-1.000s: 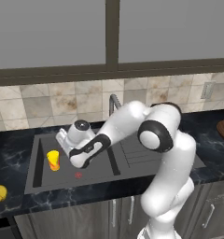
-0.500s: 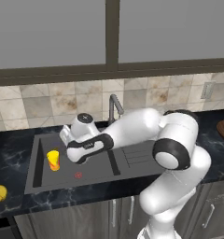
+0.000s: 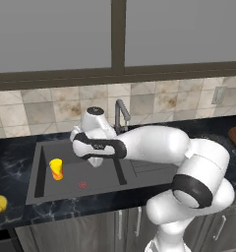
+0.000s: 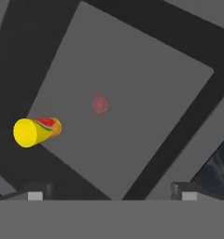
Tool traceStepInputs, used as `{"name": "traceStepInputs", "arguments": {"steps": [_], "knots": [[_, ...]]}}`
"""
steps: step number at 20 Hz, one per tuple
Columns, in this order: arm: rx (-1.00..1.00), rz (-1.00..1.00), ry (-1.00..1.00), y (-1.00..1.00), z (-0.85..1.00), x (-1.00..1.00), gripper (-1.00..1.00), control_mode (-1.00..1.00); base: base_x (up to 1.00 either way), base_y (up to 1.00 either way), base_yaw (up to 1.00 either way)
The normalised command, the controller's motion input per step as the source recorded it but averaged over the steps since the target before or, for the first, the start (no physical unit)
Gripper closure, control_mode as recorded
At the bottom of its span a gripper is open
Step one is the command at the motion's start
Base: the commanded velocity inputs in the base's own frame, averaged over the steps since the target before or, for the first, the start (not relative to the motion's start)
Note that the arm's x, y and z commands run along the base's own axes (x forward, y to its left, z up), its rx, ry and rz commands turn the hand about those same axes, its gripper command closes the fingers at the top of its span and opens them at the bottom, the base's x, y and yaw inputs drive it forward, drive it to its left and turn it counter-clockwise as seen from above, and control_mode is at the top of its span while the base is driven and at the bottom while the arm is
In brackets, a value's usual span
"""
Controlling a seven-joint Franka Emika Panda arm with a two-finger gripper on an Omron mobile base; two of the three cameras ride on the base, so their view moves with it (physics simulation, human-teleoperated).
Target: Remove the lemon and bell pepper from the sink. Then move the bowl and cup from the counter to the sink for washing.
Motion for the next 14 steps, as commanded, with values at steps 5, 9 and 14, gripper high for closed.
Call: {"name": "traceStepInputs", "arguments": {"steps": [5, 9, 14], "knots": [[-0.13, 0.07, 0.00, -0.33, 0.29, -0.43, -1.00, -1.00, 0.00, 0.00, 0.00], [-0.16, 0.13, 0.01, -0.32, 0.28, -0.42, -1.00, -1.00, 0.00, 0.00, 0.00], [-0.11, 0.14, 0.07, -0.32, 0.25, -0.37, -1.00, -1.00, 0.00, 0.00, 0.00]]}}
